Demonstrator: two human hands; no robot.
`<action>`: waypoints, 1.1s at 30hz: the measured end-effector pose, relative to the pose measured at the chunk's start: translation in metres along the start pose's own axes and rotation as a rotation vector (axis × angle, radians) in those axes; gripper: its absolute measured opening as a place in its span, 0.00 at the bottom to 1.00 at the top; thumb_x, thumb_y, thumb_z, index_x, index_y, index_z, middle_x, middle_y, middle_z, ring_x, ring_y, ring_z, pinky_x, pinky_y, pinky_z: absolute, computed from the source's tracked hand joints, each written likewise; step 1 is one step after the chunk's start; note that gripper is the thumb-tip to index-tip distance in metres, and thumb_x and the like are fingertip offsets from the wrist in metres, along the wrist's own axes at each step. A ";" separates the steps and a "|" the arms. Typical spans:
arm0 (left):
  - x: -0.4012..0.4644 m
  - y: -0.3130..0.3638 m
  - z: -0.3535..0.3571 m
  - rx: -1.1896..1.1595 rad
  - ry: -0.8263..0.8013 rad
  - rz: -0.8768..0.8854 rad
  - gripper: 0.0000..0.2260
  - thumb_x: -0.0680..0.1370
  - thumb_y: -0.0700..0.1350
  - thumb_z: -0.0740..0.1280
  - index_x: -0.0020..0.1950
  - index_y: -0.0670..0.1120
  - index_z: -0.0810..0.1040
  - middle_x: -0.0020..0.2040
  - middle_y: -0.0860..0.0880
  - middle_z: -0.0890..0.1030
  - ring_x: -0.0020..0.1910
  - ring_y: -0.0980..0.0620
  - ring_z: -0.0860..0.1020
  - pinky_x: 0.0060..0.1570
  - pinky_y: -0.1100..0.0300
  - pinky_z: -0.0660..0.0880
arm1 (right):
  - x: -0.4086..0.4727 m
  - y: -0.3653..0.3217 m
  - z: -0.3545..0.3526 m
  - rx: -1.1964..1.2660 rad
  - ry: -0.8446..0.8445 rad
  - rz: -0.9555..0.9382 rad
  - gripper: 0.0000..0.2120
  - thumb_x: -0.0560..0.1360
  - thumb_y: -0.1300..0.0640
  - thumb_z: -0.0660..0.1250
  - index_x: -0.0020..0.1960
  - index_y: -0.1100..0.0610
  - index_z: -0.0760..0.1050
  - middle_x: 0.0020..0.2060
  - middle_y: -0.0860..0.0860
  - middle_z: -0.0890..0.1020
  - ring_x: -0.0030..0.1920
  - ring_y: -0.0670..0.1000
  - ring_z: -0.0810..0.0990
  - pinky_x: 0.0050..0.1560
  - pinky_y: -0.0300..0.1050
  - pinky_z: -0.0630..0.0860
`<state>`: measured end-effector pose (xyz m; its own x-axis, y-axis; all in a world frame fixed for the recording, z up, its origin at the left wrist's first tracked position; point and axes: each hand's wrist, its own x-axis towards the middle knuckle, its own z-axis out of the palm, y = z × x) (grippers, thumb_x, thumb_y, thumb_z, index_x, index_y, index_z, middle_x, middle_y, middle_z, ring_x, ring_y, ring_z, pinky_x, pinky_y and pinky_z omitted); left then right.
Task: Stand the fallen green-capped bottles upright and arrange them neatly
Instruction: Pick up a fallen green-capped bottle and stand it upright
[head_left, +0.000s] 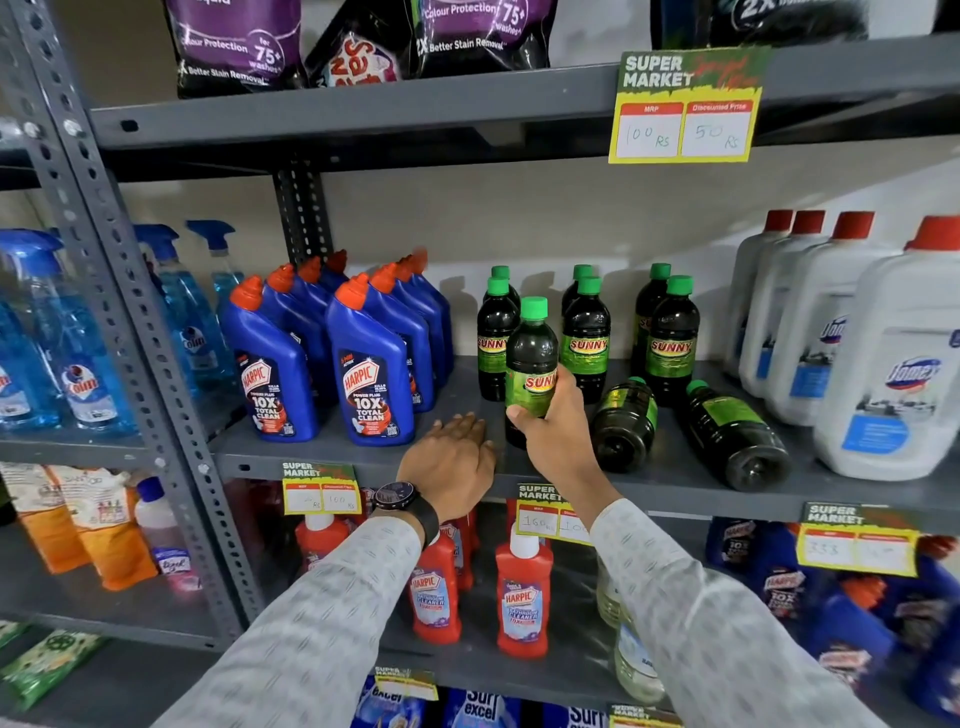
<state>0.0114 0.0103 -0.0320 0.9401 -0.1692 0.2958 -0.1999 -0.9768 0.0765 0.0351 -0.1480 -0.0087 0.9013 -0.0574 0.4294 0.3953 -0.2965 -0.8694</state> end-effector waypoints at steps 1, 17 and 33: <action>0.000 0.000 0.000 0.003 0.002 0.001 0.26 0.85 0.53 0.48 0.80 0.43 0.63 0.81 0.44 0.64 0.81 0.48 0.61 0.80 0.51 0.55 | 0.000 0.000 0.001 -0.007 0.011 0.005 0.35 0.74 0.62 0.76 0.76 0.57 0.64 0.66 0.56 0.72 0.66 0.55 0.73 0.69 0.51 0.71; 0.001 -0.002 0.004 -0.027 0.027 -0.001 0.26 0.85 0.54 0.49 0.79 0.44 0.65 0.80 0.44 0.67 0.80 0.48 0.63 0.80 0.51 0.56 | -0.001 0.000 0.006 -0.048 0.067 0.001 0.41 0.69 0.59 0.81 0.75 0.59 0.62 0.66 0.57 0.70 0.67 0.54 0.68 0.65 0.42 0.65; 0.001 -0.001 0.000 -0.013 -0.026 0.007 0.26 0.85 0.53 0.47 0.81 0.43 0.61 0.82 0.44 0.62 0.82 0.47 0.59 0.81 0.50 0.54 | -0.014 -0.037 -0.025 -0.323 0.134 -0.167 0.40 0.80 0.52 0.71 0.83 0.59 0.54 0.76 0.58 0.68 0.75 0.57 0.69 0.71 0.50 0.66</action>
<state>0.0124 0.0111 -0.0315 0.9455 -0.1795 0.2717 -0.2098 -0.9739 0.0865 0.0033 -0.1603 0.0239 0.7896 -0.1001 0.6054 0.4397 -0.5957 -0.6721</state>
